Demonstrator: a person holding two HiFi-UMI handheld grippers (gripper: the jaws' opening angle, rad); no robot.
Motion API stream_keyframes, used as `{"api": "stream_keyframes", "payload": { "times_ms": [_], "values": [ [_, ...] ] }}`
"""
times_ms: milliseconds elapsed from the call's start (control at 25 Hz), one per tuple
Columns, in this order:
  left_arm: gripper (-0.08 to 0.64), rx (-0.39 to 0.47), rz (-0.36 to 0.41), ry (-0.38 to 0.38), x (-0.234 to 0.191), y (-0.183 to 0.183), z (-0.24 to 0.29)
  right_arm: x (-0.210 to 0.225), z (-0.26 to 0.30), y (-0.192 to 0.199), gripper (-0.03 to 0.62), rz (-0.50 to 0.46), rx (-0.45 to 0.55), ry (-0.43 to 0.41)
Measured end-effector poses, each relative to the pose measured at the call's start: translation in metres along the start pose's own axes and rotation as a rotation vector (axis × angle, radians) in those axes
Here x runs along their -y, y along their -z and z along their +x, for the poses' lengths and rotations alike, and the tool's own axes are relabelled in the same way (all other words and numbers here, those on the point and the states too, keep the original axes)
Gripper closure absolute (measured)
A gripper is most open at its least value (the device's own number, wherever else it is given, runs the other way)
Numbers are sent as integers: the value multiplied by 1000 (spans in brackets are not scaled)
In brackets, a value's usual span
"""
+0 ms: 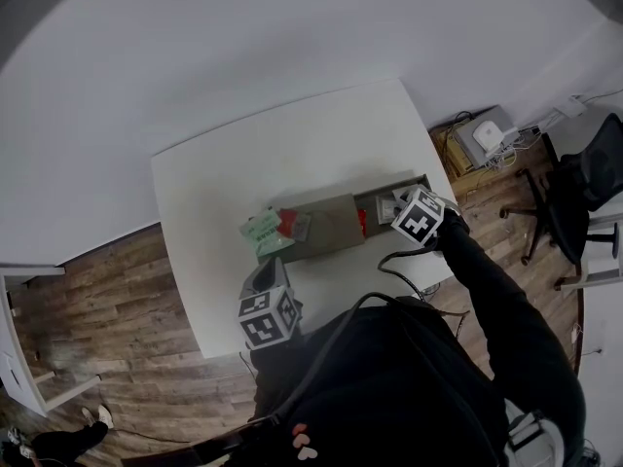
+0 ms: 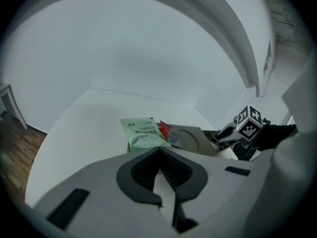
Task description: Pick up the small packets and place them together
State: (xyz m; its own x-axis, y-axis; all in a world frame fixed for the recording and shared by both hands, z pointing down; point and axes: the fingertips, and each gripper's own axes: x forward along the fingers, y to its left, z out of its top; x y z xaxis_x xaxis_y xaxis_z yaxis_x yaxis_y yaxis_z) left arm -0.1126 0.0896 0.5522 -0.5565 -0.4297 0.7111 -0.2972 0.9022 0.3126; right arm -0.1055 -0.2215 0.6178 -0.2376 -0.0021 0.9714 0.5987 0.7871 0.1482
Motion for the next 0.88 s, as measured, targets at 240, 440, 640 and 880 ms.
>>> {"api": "stream_keyframes", "payload": {
  "times_ms": [240,440,640,880],
  "values": [
    [560,1,-1,-1,-2,-1,0,10,-5,1,555,26,10,47],
    [560,4,4,2,1,1,-2,12,-12,5,579,65,18,60],
    [560,3,3,1,0,-1,-2,18,-21,6,589,110,29,78],
    [560,3,6,5,0,-1,0,25,-37,8,591,145,44,93]
  ]
}}
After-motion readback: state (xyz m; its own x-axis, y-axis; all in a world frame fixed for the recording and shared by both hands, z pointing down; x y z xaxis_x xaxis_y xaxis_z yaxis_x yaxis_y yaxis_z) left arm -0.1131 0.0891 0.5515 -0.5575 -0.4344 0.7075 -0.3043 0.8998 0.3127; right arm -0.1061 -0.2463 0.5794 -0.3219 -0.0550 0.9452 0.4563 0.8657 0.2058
